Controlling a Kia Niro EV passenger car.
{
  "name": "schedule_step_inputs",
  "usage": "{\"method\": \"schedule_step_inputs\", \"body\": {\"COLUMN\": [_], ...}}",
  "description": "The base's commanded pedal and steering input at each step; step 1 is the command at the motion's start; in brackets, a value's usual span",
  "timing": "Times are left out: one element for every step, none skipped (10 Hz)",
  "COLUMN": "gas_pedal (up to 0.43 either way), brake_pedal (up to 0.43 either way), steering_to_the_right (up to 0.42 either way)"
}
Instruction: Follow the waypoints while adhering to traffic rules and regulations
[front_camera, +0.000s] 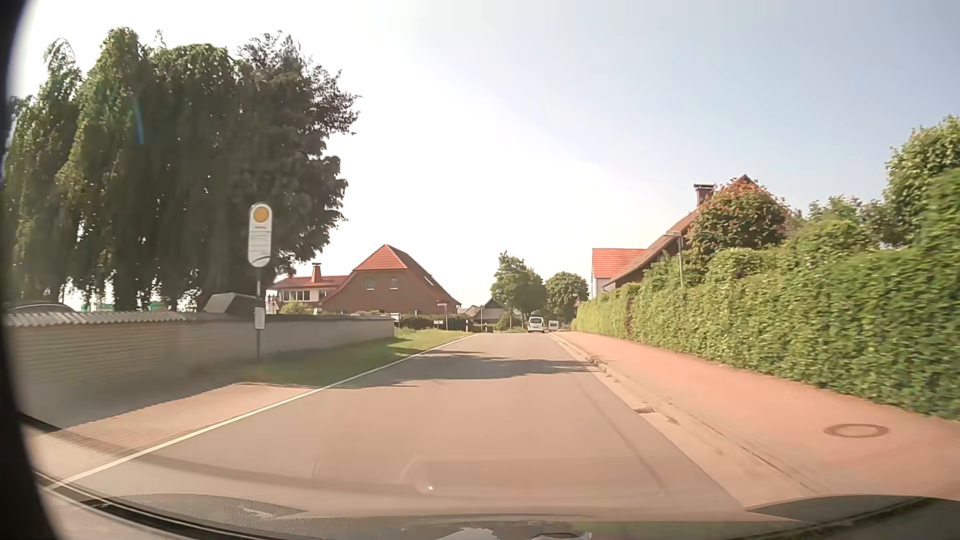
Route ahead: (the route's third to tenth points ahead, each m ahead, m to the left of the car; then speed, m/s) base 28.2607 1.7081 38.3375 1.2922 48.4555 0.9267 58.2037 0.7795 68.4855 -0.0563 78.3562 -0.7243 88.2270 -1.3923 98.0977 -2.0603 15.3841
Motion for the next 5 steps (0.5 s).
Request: {"method": "schedule_step_inputs", "body": {"gas_pedal": [0.197, 0.197, 0.197, 0.197, 0.197], "brake_pedal": [0.0, 0.0, 0.0, 0.0, 0.0], "steering_to_the_right": [-0.001, 0.0, 0.0, 0.0, 0.0]}}
